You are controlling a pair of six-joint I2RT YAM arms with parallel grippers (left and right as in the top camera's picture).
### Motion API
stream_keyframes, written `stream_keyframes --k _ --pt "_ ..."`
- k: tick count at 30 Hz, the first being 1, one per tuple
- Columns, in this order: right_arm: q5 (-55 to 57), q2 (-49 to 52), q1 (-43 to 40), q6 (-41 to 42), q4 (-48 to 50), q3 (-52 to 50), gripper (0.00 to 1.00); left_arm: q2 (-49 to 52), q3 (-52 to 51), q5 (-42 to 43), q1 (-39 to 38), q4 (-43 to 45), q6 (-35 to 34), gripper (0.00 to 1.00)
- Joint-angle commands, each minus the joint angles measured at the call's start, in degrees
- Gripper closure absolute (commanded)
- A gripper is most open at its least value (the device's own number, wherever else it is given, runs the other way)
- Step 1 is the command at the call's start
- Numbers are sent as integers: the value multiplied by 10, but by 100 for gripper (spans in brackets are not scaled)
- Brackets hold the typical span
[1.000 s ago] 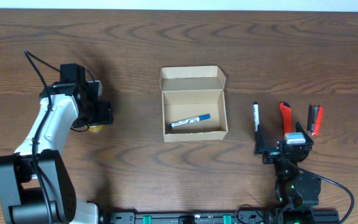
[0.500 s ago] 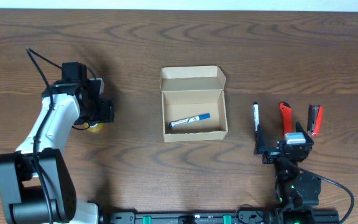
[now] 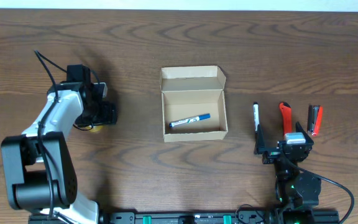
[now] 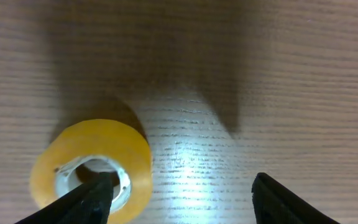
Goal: Pack container
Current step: 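Lower the left gripper and grasp the yellow tape roll, then carry the tape roll into the box with the left gripper and release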
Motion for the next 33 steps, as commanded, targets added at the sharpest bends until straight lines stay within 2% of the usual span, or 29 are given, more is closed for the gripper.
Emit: stream_keyframes --k 1,6,9,14,15,20,24,31,33 --pt "4 -3 6 -8 -2 -1 1 25 -2 5 0 1 4 29" --pt "4 -3 6 -8 -2 -1 1 45 -2 11 0 2 4 29" --pt "4 -3 6 -8 -2 -1 1 44 -1 33 0 -4 5 56" --pt "4 -3 6 -8 -2 -1 1 44 -1 84 0 -8 6 85" --pt "4 -3 6 -8 -2 -1 1 44 -1 94 0 -8 7 94" --pt "4 -3 6 -8 -2 -1 1 30 -1 141 -1 -14 21 94" --pt "4 -3 6 -8 -2 -1 1 -18 13 141 -18 -24 38 94" --pt "4 -3 6 -8 -2 -1 1 -122 130 131 -103 -99 73 94" --pt "4 -3 6 -8 -2 -1 1 -141 174 106 -141 -108 92 94"
